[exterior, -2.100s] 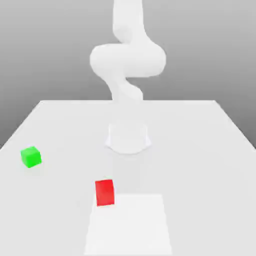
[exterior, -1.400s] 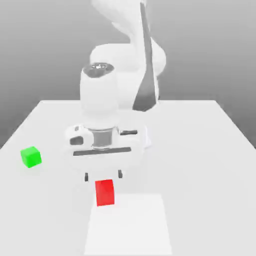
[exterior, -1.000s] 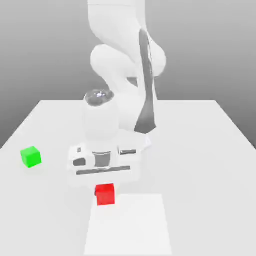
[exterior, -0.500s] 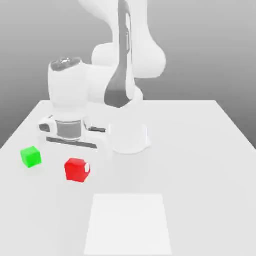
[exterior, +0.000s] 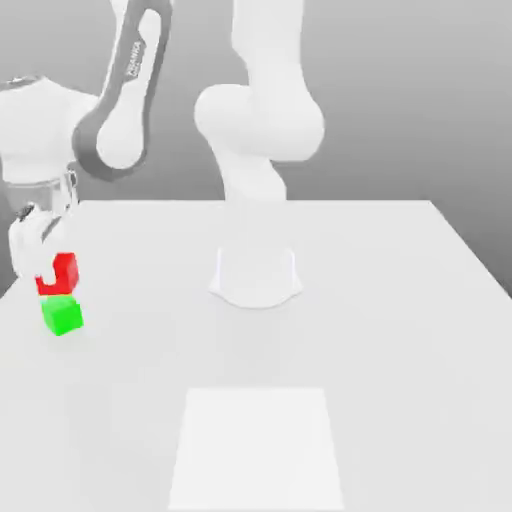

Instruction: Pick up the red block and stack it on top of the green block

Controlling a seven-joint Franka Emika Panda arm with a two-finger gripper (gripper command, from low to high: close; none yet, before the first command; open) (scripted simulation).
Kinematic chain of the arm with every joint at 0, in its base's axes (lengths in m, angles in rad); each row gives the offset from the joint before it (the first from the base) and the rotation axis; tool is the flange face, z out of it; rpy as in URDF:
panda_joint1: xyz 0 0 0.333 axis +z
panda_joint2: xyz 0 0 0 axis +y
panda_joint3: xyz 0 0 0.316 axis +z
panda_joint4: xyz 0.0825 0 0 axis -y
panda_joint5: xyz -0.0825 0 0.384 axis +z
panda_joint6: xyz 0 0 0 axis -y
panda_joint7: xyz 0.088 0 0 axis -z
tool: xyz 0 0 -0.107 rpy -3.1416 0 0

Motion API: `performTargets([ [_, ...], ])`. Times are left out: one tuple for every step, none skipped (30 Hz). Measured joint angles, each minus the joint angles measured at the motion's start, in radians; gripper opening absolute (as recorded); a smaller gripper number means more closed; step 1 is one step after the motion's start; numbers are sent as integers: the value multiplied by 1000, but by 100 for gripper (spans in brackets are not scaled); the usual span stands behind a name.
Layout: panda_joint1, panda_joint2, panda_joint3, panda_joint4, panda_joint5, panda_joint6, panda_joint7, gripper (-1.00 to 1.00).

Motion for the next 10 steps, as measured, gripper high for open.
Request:
performTargets([
  [-4, 23, -9, 2, 13, 20, 5, -100],
  [-2, 55, -14, 4, 36, 49, -3, -100],
  [4, 90, -17, 6, 66, 80, -21, -100],
  [15, 127, -16, 7, 104, 114, -46, -100],
  [27, 165, -21, 9, 151, 147, -78, -100],
  [20, 204, 0, 11, 205, 181, -115, -100],
  [17, 236, 15, 12, 253, 208, -148, 100],
  [17, 236, 15, 12, 253, 208, -148, 100],
  [17, 236, 15, 12, 253, 208, -148, 100],
  [17, 236, 15, 12, 253, 208, -148, 100],
])
